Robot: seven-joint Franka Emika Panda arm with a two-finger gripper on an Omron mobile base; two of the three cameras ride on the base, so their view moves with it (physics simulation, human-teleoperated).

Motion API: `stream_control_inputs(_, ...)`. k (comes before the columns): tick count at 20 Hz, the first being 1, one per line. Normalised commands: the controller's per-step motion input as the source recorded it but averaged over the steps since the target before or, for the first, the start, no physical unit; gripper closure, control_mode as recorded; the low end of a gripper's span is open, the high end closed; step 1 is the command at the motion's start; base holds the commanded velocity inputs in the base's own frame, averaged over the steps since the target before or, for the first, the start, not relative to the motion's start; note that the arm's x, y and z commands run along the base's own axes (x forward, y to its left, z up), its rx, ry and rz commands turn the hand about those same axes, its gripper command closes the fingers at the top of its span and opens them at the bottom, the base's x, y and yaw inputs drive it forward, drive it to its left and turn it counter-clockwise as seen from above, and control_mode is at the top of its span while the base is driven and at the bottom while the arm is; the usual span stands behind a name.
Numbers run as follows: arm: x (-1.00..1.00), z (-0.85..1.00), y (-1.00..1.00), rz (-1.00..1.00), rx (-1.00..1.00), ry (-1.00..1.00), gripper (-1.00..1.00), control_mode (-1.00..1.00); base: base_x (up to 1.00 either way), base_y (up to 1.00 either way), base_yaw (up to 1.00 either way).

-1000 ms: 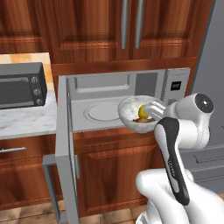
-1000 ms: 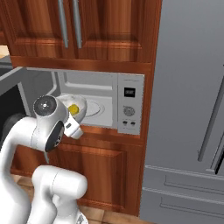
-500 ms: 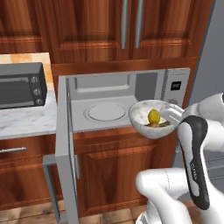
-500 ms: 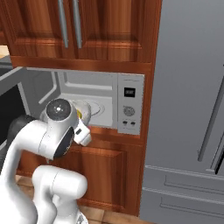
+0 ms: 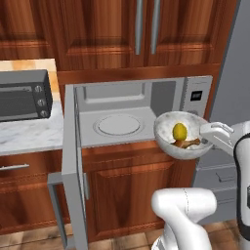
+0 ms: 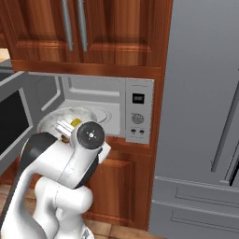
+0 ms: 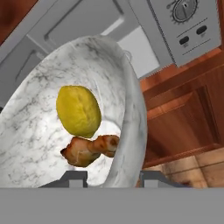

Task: The microwave is finished heating the chicken drumstick and lemon. Take the bowl containing the food and place it on the dining counter.

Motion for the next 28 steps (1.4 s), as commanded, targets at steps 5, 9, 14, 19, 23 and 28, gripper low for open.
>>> stream_control_inputs(5,0.02,0.0,0.48,-0.1,0.01,0.0,1.0,-1.0,0.0,0.0,0.0)
stream_control_inputs(9,0.0,0.0,0.0,0.0,0.0,0.0,1.0,-1.0,0.0,0.0,0.0)
stream_control_inputs(14,0.0,0.0,0.0,0.0,0.0,0.0,1.0,-1.0,0.0,0.0,0.0)
stream_control_inputs(19,0.0,0.0,-0.04,0.0,0.0,0.0,1.0,1.0,-0.05,-0.39,0.04)
stream_control_inputs(23,0.0,0.0,0.0,0.0,0.0,0.0,1.0,1.0,-0.36,-1.0,0.28)
stream_control_inputs(28,0.0,0.0,0.0,0.0,0.0,0.0,1.0,1.0,-0.82,-0.76,0.69)
